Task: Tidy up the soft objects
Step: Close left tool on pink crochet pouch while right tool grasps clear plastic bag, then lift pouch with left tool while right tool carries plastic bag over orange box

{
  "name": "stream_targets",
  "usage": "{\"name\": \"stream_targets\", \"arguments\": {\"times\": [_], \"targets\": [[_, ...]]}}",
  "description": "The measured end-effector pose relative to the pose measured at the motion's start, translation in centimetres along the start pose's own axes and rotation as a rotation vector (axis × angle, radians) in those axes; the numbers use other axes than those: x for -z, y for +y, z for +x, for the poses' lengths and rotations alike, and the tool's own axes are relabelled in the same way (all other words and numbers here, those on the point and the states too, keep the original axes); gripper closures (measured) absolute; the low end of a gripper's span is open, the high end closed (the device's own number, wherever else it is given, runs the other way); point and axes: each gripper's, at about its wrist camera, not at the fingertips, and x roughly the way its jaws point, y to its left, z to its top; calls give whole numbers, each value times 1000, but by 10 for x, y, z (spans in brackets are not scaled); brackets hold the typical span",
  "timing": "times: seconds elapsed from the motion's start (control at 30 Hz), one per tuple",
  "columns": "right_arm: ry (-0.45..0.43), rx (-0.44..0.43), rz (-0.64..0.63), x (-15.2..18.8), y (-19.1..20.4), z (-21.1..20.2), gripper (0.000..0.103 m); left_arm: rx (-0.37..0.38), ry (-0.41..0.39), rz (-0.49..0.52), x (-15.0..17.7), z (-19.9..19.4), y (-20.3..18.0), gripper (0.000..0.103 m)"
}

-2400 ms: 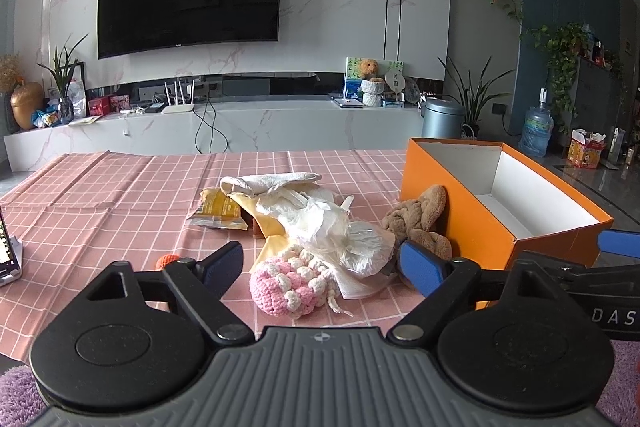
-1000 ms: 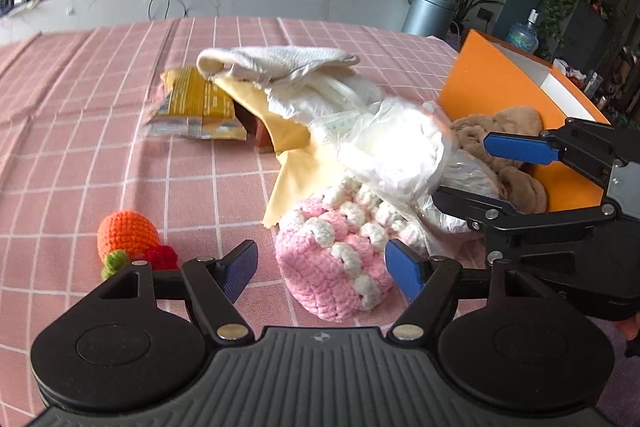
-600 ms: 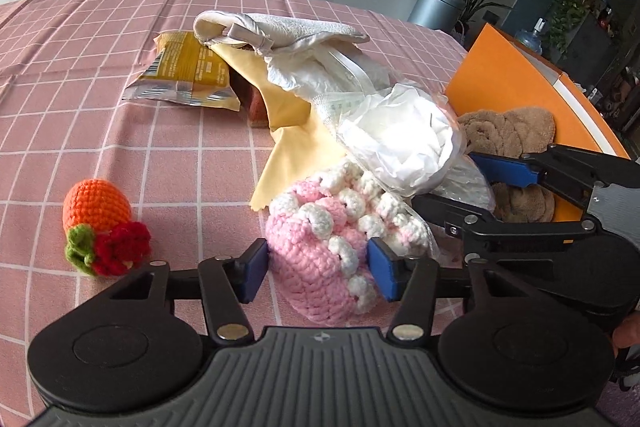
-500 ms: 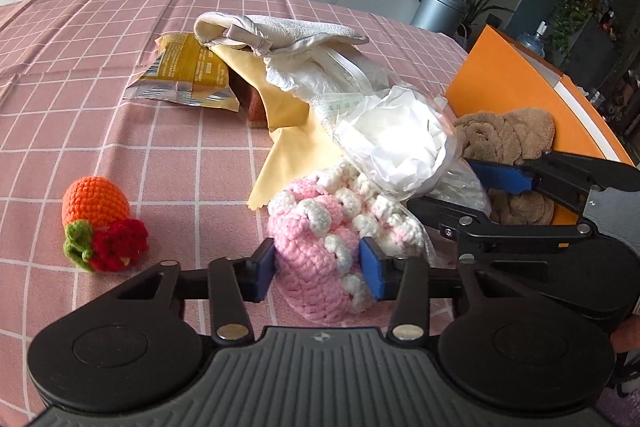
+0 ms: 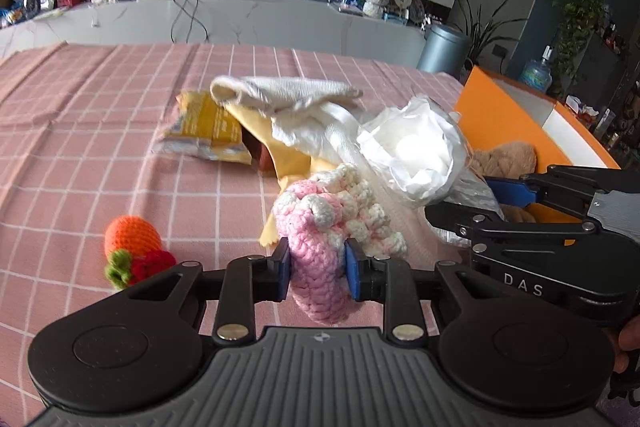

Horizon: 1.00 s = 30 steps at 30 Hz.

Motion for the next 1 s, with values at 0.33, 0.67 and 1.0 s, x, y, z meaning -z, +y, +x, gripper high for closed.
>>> {"name": "stream_targets", "arguments": {"times": [0.33,0.67,1.0], "targets": [[-88,21,58,-10,-10,-45,62,15,61,-35,-4,5,13,73],[-175,94,88,-14,-23,-101,62,88,155,-72,-5,22,29,72],[-195,171,166,2,-66,-151,62,105,238,-55,-13,62,52,72]]}}
